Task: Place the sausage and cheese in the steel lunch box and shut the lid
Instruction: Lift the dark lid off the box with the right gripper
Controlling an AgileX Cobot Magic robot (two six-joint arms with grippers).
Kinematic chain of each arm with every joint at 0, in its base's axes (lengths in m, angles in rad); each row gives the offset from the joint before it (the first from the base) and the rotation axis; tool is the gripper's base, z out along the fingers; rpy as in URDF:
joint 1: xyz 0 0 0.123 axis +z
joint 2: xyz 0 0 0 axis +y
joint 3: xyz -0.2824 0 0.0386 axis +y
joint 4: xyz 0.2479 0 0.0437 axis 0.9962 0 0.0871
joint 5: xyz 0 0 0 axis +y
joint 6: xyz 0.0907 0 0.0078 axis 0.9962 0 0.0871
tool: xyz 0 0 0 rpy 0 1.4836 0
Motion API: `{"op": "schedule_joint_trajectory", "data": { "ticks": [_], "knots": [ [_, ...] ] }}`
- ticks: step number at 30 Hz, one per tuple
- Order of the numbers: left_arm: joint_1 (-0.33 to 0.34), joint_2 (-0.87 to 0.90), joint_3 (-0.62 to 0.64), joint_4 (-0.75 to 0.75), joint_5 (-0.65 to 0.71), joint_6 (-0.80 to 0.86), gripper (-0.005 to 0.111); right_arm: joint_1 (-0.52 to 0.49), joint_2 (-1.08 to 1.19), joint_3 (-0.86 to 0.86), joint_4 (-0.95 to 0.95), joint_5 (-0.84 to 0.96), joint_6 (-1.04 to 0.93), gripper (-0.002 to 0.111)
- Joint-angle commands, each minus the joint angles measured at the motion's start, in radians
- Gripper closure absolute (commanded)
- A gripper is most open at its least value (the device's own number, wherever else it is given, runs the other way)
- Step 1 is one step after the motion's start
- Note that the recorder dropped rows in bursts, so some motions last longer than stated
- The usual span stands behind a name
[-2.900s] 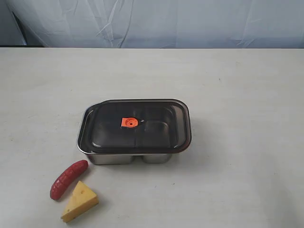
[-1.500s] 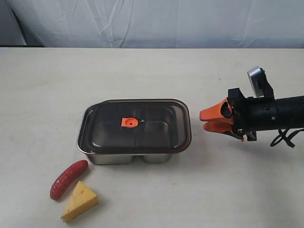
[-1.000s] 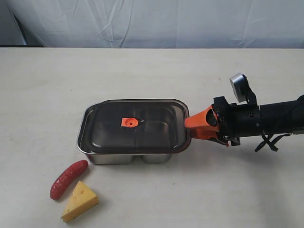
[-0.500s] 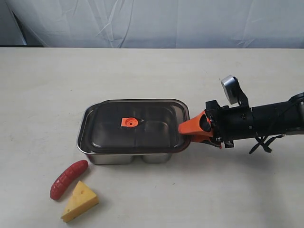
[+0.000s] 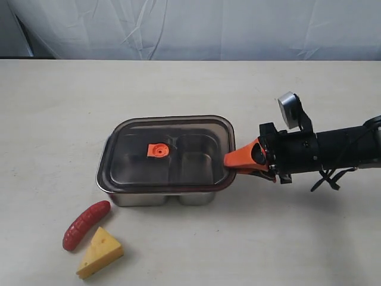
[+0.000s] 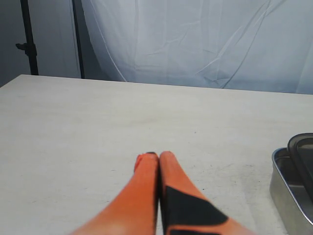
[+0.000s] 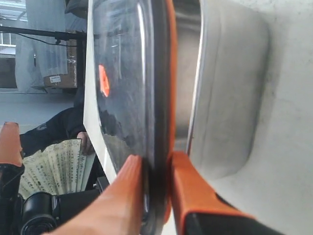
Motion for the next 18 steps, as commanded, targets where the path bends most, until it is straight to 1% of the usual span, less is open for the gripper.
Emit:
{"op": "schedule_joint_trajectory", "data": {
  "ticks": [1, 8, 14, 16, 18],
  "knots": [
    [-0.001, -0.005, 0.004, -0.011, 0.000, 0.000, 0.107, -0.002, -0.064, -0.002, 0.042, 0.040, -0.013, 0.109],
    [-0.001, -0.005, 0.004, -0.011, 0.000, 0.000, 0.107, -0.002, -0.220, -0.003, 0.137, 0.038, -0.013, 0.109],
    [-0.001, -0.005, 0.004, -0.011, 0.000, 0.000, 0.107, -0.002, -0.385, -0.058, 0.124, -0.025, 0.011, 0.109],
    [-0.001, -0.005, 0.004, -0.011, 0.000, 0.000, 0.107, -0.002, -0.444, -0.086, 0.069, -0.087, 0.023, 0.109],
    [-0.001, -0.005, 0.004, -0.011, 0.000, 0.000, 0.107, -0.002, -0.515, -0.124, -0.056, -0.193, 0.061, 0.109]
  ]
}}
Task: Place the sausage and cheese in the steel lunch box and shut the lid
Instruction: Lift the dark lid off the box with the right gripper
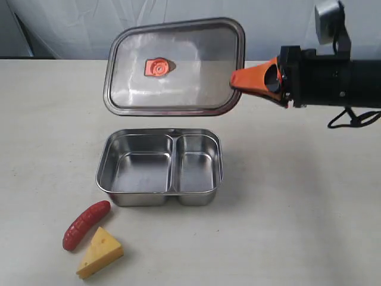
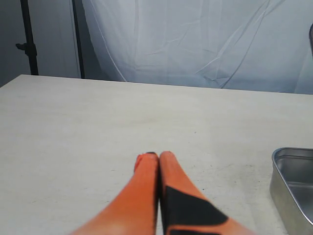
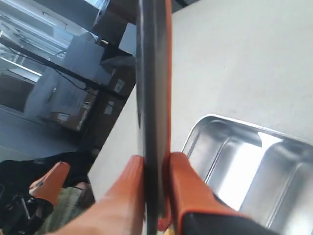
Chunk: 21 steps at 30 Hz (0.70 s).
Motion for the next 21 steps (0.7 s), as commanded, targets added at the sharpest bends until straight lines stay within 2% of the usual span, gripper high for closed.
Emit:
{"op": "schedule_joint_trajectory", "data": {
  "ticks": [1, 6, 9, 13, 16, 21],
  "knots": [
    [-0.001, -0.005, 0.004, -0.011, 0.000, 0.000, 0.107, -0.002, -0.152, -0.072, -0.213, -0.179, 0.064, 0.109],
    [-0.001, -0.005, 0.004, -0.011, 0.000, 0.000, 0.107, -0.002, -0.312, -0.124, -0.675, -0.438, 0.270, 0.109],
    [-0.001, -0.005, 0.004, -0.011, 0.000, 0.000, 0.107, 0.000, -0.398, -0.127, -0.996, -0.508, 0.382, 0.109],
    [-0.001, -0.005, 0.004, -0.011, 0.000, 0.000, 0.107, 0.002, -0.458, -0.127, -1.354, -0.493, 0.471, 0.109],
    [-0.001, -0.005, 0.004, -0.011, 0.000, 0.000, 0.107, 0.025, -0.465, -0.123, -1.500, -0.449, 0.473, 0.109],
    [-0.001, -0.005, 0.004, -0.011, 0.000, 0.000, 0.107, 0.137, -0.462, -0.122, -1.674, -0.345, 0.473, 0.109]
  ]
}}
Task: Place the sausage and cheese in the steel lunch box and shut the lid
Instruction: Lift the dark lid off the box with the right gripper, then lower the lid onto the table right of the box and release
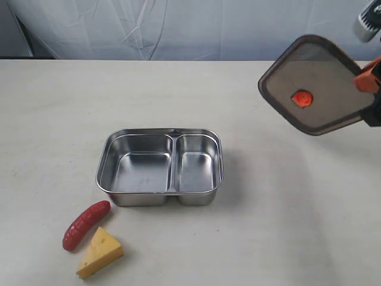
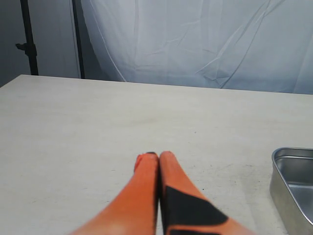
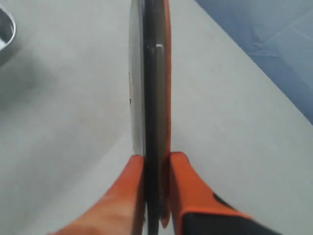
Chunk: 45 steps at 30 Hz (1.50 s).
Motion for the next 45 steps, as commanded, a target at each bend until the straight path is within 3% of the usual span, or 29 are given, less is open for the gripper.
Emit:
{"op": "schedule_joint_trajectory", "data": {
  "ticks": [1, 5, 10, 15, 19, 25, 29, 30, 39, 43, 45],
  "knots": [
    [-0.001, -0.005, 0.004, -0.011, 0.000, 0.000, 0.107, 0.110, -0.006, -0.002, -0.180, 0.112, 0.007, 0.109],
    [-0.001, -0.005, 0.004, -0.011, 0.000, 0.000, 0.107, 0.233, -0.006, -0.002, -0.285, 0.241, 0.058, 0.109],
    [-0.001, -0.005, 0.004, -0.011, 0.000, 0.000, 0.107, 0.383, -0.006, 0.066, -0.289, 0.259, 0.115, 0.109],
    [-0.001, -0.005, 0.004, -0.011, 0.000, 0.000, 0.107, 0.569, -0.006, 0.281, -0.274, 0.125, 0.236, 0.109],
    [-0.001, -0.005, 0.004, -0.011, 0.000, 0.000, 0.107, 0.645, -0.006, 0.316, -0.184, 0.064, 0.235, 0.109],
    [-0.001, -0.005, 0.004, -0.011, 0.000, 0.000, 0.107, 0.658, 0.073, 0.316, -0.057, 0.088, 0.235, 0.109],
    [-0.001, -0.005, 0.004, -0.011, 0.000, 0.000, 0.107, 0.658, 0.147, 0.316, -0.025, 0.105, 0.235, 0.072],
    [-0.001, -0.005, 0.004, -0.011, 0.000, 0.000, 0.107, 0.658, 0.149, 0.316, -0.025, 0.105, 0.235, 0.069],
    [-0.001, -0.005, 0.004, -0.011, 0.000, 0.000, 0.107, 0.658, 0.123, 0.179, 0.053, 0.119, 0.233, 0.069],
    [-0.001, -0.005, 0.004, -0.011, 0.000, 0.000, 0.107, 0.681, 0.136, 0.089, 0.076, 0.023, 0.140, 0.068],
    [-0.001, -0.005, 0.004, -0.011, 0.000, 0.000, 0.107, 0.714, 0.181, 0.048, 0.084, -0.065, 0.056, 0.061]
  ]
}}
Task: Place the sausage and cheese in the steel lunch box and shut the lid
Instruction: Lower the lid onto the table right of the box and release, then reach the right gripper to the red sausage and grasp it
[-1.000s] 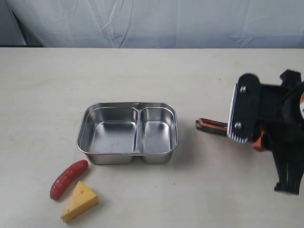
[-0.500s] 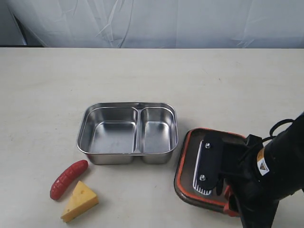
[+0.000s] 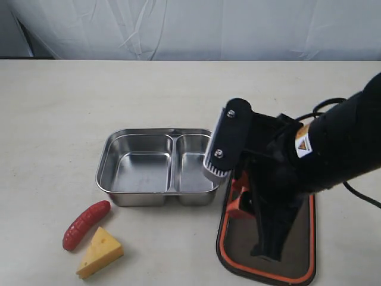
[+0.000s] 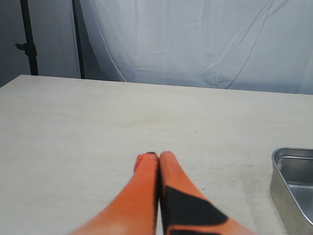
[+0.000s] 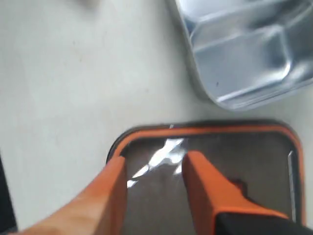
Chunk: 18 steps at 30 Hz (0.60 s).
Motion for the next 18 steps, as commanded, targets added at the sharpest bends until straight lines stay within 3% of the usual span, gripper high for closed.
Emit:
{"op": "schedule_joint_trajectory", "data": {
  "ticks": [1, 5, 18],
  "knots": [
    [-0.001, -0.005, 0.004, -0.011, 0.000, 0.000, 0.107, 0.049, 0.064, -0.077, 0.013, -0.148, -0.130, 0.057],
    [-0.001, -0.005, 0.004, -0.011, 0.000, 0.000, 0.107, 0.065, 0.177, -0.151, 0.003, -0.223, -0.132, 0.042],
    [-0.001, -0.005, 0.004, -0.011, 0.000, 0.000, 0.107, 0.229, 0.563, -0.505, -0.083, -0.214, -0.244, 0.045]
  ]
}}
